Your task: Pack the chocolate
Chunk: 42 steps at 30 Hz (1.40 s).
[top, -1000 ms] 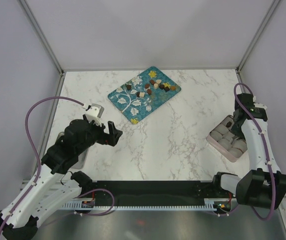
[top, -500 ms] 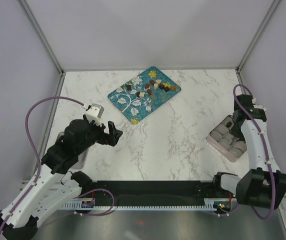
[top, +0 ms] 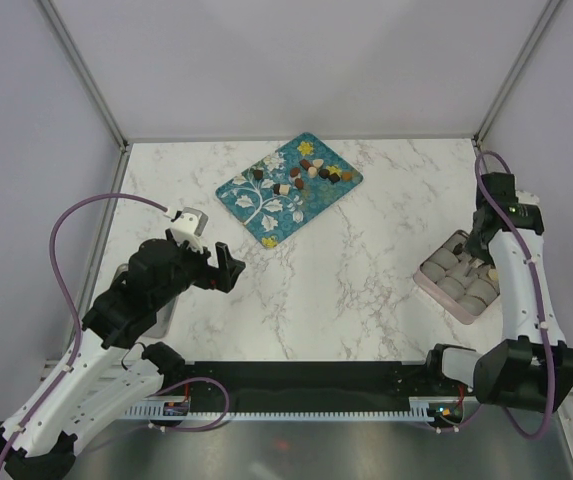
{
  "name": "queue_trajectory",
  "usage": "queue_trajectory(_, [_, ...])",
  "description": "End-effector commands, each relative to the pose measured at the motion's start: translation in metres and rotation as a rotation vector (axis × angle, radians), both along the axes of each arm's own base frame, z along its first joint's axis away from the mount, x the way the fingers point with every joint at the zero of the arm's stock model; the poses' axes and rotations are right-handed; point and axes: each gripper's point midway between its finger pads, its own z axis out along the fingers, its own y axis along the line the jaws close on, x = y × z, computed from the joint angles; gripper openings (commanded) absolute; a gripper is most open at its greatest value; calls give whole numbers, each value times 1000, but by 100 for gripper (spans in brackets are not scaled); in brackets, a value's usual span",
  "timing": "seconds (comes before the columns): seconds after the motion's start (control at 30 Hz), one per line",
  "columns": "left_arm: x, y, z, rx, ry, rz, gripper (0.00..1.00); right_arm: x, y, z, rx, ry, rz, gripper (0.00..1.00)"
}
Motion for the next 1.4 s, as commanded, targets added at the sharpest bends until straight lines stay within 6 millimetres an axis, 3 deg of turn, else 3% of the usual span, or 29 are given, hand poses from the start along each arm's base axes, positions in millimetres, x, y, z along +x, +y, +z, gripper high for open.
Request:
queue_trajectory(0.0, [3, 0, 6, -17, -19, 13, 100, 34, 7, 44, -8, -120, 92, 49])
queue_trajectory(0.07, [3, 1, 5, -13, -19, 22, 100, 49, 19, 47, 19, -125, 153, 49])
queue_trajectory(0.13, [4, 3, 6, -8, -24, 29, 100, 73, 41, 58, 31, -175, 242, 49])
queue_trajectory(0.17, [5, 4, 5, -5, -23, 38, 100, 84, 53, 54, 57, -173, 286, 49])
queue_trajectory(0.23, [6, 7, 7, -2, -32, 53, 100, 110, 88, 62, 75, -225, 400, 50])
queue_trajectory(0.37, [8, 10, 6, 10, -35, 75, 100, 157, 152, 56, 139, -256, 606, 50])
queue_trajectory(0.4, [9, 11, 7, 10, -38, 81, 100, 171, 172, 65, 141, -308, 676, 50])
queue_trajectory(0.47, [10, 14, 7, 15, -42, 93, 100, 188, 194, 57, 163, -315, 755, 51])
queue_trajectory(0.5, [10, 14, 7, 18, -42, 95, 100, 200, 206, 62, 171, -347, 816, 52])
queue_trajectory(0.73, [14, 21, 5, 41, -46, 135, 100, 247, 229, 14, 175, -249, 928, 52])
queue_trajectory(0.9, [16, 21, 3, 51, -42, 134, 100, 257, 243, 1, 211, -239, 980, 52])
queue_trajectory(1.37, [17, 22, 3, 57, -44, 145, 100, 267, 242, -34, 173, -172, 995, 52])
